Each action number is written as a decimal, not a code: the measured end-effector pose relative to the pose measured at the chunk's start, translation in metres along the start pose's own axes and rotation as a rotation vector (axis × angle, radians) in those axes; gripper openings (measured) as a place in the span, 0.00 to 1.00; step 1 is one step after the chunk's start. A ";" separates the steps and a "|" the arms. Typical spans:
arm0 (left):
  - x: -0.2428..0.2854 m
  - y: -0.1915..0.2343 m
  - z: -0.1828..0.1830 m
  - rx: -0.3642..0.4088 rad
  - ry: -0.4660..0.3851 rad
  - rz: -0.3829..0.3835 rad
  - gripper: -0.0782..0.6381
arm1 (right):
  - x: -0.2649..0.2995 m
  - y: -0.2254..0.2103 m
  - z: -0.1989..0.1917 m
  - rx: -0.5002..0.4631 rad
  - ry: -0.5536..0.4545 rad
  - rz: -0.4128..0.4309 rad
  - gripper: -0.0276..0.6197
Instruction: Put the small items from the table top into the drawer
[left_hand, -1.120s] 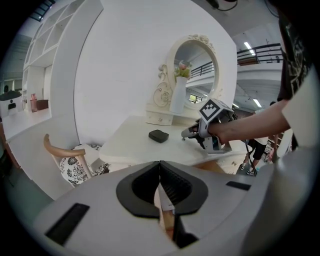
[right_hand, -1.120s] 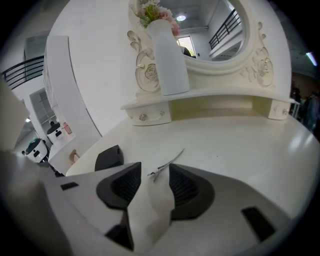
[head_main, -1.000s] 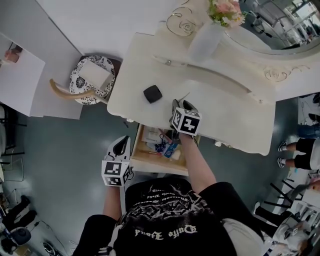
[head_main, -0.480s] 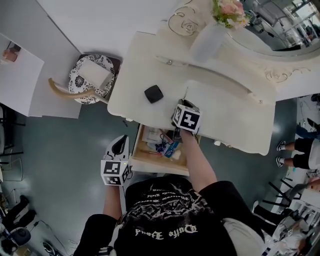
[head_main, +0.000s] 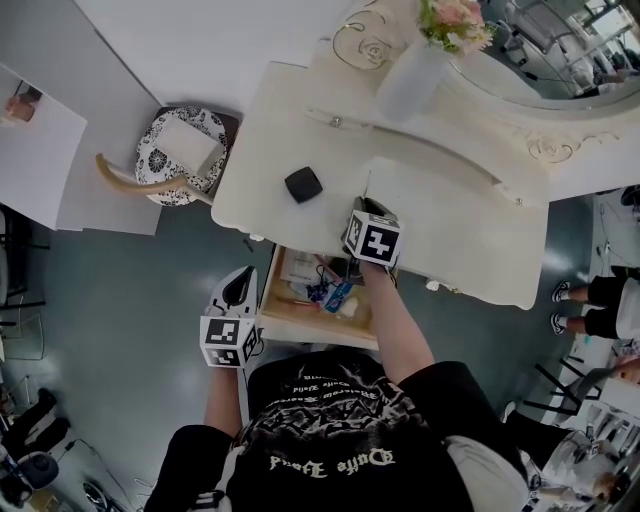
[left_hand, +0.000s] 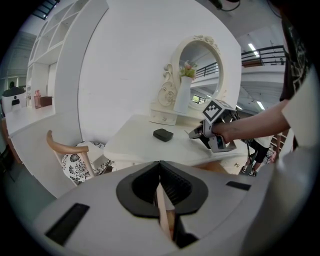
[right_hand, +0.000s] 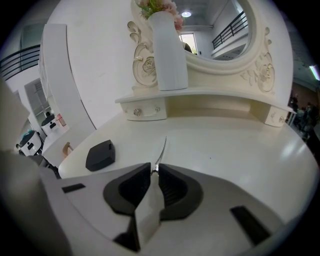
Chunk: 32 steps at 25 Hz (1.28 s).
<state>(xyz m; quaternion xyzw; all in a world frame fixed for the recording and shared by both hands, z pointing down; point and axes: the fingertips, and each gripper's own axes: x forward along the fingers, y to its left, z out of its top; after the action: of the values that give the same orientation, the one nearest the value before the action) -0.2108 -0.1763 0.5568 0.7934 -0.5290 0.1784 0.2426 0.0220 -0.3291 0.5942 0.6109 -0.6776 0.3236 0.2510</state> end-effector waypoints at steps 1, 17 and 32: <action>0.000 -0.001 0.000 0.000 0.000 0.003 0.13 | -0.002 0.000 0.000 -0.006 -0.006 0.009 0.13; 0.004 -0.057 0.000 0.003 -0.035 -0.020 0.13 | -0.063 -0.004 -0.014 -0.225 -0.077 0.174 0.13; -0.011 -0.096 -0.006 0.012 -0.068 0.032 0.13 | -0.113 -0.022 -0.050 -0.387 -0.076 0.306 0.13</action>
<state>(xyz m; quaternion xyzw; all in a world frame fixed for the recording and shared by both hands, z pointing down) -0.1260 -0.1336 0.5367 0.7919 -0.5484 0.1586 0.2169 0.0557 -0.2176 0.5477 0.4535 -0.8206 0.1986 0.2856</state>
